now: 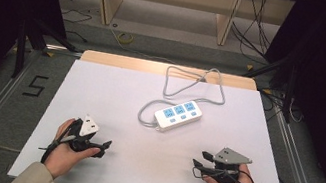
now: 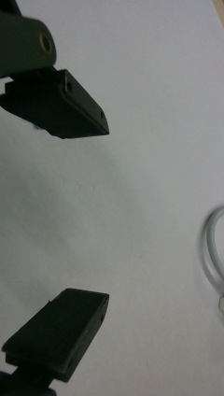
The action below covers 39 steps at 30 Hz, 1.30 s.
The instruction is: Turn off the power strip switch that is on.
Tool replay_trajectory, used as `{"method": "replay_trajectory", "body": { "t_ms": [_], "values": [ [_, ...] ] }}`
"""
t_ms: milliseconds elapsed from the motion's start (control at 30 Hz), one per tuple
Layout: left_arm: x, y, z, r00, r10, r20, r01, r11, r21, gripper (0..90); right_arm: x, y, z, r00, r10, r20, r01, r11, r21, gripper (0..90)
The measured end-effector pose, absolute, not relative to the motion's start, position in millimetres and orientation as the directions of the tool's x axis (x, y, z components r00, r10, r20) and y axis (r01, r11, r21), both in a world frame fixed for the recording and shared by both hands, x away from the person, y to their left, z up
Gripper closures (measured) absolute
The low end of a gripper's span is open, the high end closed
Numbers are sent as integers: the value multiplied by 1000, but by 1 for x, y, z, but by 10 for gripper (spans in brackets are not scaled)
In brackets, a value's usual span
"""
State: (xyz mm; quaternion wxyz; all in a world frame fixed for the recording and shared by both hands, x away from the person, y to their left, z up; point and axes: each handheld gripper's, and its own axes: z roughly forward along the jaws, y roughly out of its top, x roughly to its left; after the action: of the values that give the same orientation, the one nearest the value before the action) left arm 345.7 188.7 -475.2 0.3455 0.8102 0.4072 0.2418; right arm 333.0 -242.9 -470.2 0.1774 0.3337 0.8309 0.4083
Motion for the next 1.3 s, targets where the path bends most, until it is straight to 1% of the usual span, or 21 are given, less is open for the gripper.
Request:
{"method": "replay_trajectory", "body": {
  "t_ms": [33,67,133,167,200,233,267,300,333,400,600,867,1300],
  "values": [
    [346,189,-475,549,828,111,493,-428,757,156,333,-243,-470,-714,699,-22,410,444,797,558],
    [346,189,-475,548,828,115,491,-430,758,157,333,-242,-471,-717,696,-26,407,449,796,604],
    [345,189,-475,546,830,115,490,-428,759,157,332,-242,-471,-723,690,-32,405,460,790,661],
    [345,189,-475,546,830,115,490,-428,759,157,332,-242,-471,-723,690,-32,405,460,790,661],
    [345,189,-475,545,831,114,491,-426,760,157,332,-240,-471,-730,682,-42,402,479,780,735],
    [345,189,-475,543,832,114,491,-424,761,157,332,-240,-471,-730,682,-42,402,479,780,735],
    [345,189,-475,542,832,117,490,-425,761,157,332,-239,-471,-741,669,-58,395,505,768,803],
    [345,189,-475,542,832,117,490,-425,761,158,333,-238,-471,-744,665,-67,391,515,763,832],
    [345,189,-475,542,832,117,490,-426,761,158,333,-238,-471,-744,665,-67,391,515,763,832],
    [345,188,-475,540,834,116,492,-424,760,158,333,-237,-470,-745,662,-87,384,531,755,900],
    [345,188,-476,542,833,110,492,-421,762,162,337,-233,-469,-737,671,-84,408,541,736,900],
    [345,186,-475,545,831,111,491,-423,761,162,342,-232,-466,-724,686,-75,427,530,733,900],
    [345,184,-476,547,831,104,492,-420,762,162,353,-222,-462,-729,682,-64,433,532,728,900]
  ]
}}
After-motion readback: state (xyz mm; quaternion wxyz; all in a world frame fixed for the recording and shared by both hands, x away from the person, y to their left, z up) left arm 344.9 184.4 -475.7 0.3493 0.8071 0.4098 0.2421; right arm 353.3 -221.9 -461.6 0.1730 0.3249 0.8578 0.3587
